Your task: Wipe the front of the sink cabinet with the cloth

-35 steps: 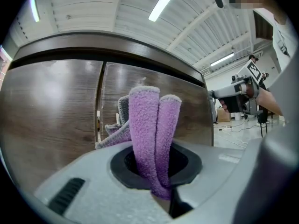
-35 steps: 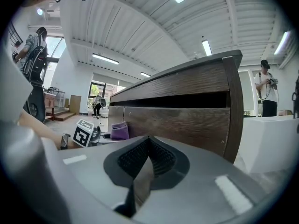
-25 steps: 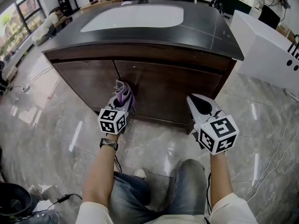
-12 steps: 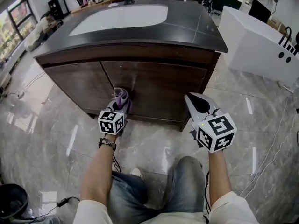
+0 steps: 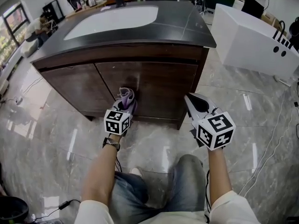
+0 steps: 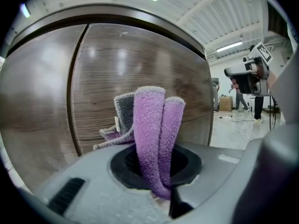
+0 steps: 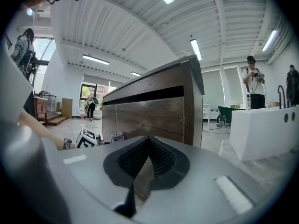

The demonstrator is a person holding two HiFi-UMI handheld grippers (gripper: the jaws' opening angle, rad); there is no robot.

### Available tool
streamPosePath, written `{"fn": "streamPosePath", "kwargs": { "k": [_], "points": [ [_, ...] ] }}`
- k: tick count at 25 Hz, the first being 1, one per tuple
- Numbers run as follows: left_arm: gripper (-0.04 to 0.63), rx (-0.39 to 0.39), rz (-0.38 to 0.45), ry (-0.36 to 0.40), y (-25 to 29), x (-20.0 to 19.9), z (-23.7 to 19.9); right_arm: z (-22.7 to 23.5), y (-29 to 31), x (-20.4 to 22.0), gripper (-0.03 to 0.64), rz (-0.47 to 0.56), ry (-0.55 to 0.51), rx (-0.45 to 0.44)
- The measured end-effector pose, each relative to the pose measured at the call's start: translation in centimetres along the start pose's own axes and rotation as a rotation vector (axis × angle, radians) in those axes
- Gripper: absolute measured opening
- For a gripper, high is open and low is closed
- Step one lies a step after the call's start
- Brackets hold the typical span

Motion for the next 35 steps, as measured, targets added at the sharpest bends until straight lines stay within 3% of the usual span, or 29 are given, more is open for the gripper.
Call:
{"fn": "streamPosePath", "kwargs": {
  "k": [4,11,15,24,29,32,35],
  "points": [
    [0.051,0.078,0.025,0.033,0.8,-0.2,2.0,0.6,-0.8,0.8,0.006,-0.013,0.017,0.018],
    [0.052,0.308,0.079,0.125,3.9,-2.2,11.2,2.1,-2.9,1.4,0.006,-0.030,0.012,0.065],
    [0.052,0.395,0.077,0.173,5.4,-2.5,15.2,3.0,-4.6,2.2,0.006,-0.044,0.014,0.094],
    [0.052,0.502,0.044,0.260,8.3,-2.2,20.3,4.6,-8.2,3.5,0.006,-0.077,0.020,0.166],
    [0.052,0.562,-0.058,0.345,10.2,0.2,23.2,5.2,-9.5,4.2,0.006,-0.094,0.025,0.203],
    [0.052,0.566,-0.120,0.385,11.0,2.6,23.6,5.5,-9.8,4.6,0.006,-0.101,0.029,0.214],
    [0.052,0.537,-0.115,0.390,11.1,4.2,22.4,5.7,-9.4,4.9,0.006,-0.102,0.037,0.210]
  ]
}}
Point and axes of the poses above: the fingertips, and each gripper's own axes: y forward along the fingers, z to its right, x out of its underside, the point moved 7 cm from there along -y, backward along the fingers, and after that the axes turned 8 degrees about -y, right-handed, at the moved point
